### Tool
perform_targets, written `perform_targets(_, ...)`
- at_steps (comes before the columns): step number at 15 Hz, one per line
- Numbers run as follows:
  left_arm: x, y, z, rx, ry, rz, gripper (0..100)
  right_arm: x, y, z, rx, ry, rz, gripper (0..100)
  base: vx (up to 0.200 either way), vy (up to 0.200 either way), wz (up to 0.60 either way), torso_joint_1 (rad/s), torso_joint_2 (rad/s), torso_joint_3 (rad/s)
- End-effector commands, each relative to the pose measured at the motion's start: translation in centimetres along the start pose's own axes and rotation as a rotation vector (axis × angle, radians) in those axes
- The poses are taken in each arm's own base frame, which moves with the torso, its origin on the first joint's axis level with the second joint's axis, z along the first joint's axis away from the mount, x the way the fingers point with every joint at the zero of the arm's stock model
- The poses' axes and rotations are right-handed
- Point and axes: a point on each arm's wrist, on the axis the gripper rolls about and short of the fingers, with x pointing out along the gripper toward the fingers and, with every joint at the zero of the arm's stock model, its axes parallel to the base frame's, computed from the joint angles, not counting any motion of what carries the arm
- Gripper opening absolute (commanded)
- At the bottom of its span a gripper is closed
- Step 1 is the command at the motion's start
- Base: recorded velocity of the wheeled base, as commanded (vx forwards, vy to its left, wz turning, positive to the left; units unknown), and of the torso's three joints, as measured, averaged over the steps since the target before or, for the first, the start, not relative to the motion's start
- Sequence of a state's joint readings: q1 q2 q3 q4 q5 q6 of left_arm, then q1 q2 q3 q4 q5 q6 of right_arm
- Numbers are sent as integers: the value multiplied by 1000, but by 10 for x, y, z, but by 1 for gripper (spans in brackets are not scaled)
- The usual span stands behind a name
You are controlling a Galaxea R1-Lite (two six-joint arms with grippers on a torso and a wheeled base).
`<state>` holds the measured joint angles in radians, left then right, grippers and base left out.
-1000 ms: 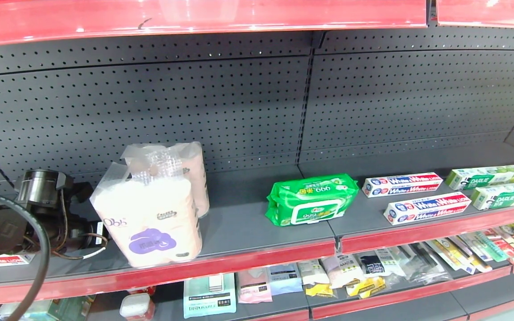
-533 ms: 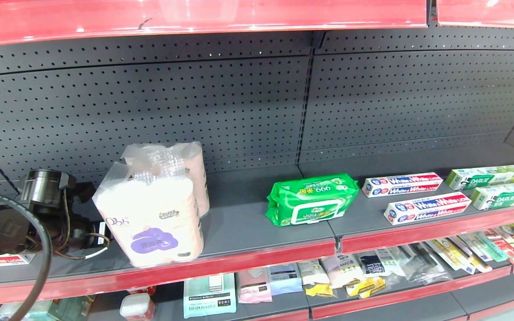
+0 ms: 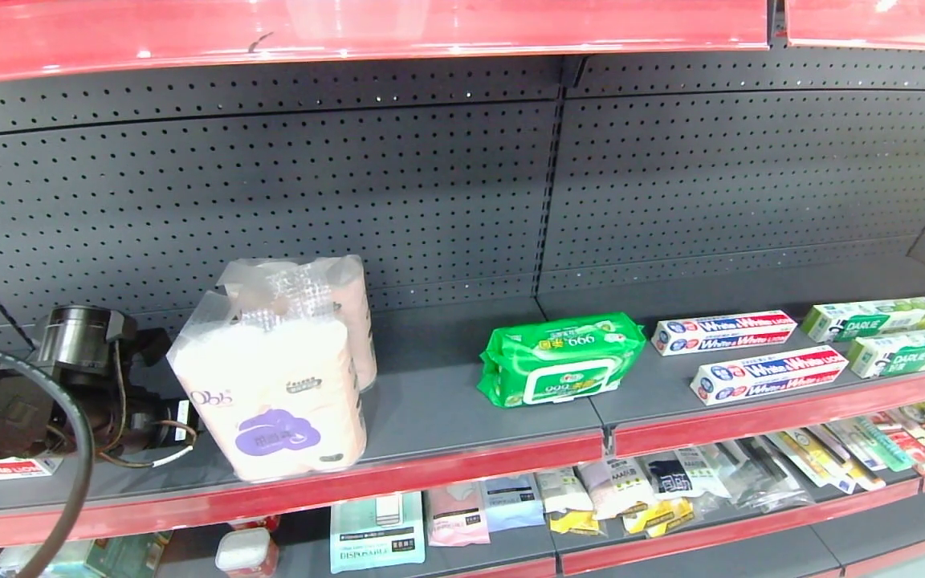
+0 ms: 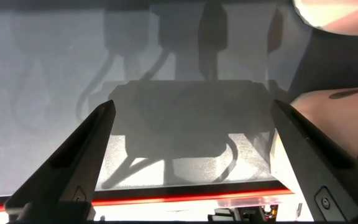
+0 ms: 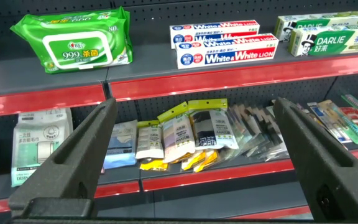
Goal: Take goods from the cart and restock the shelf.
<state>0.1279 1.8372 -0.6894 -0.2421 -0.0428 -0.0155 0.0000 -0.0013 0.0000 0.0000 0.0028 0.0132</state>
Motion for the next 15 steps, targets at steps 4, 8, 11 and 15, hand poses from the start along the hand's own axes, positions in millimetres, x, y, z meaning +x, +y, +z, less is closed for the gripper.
perform_targets(4,-45,22,8,15,-131,69,100,0,0,0,-1,1,0,100,0,0,0,0,0,0)
perform_targets(8,-138,27,-3,63,-362,112,100,0,0,0,1,1,0,100,0,0,0,0,0,0)
perform_targets(11,-225,-1,-60,156,-633,24,100,0,0,0,-1,1,0,100,0,0,0,0,0,0)
perform_targets(15,-250,-10,-165,242,-783,-68,100,0,0,0,1,1,0,100,0,0,0,0,0,0)
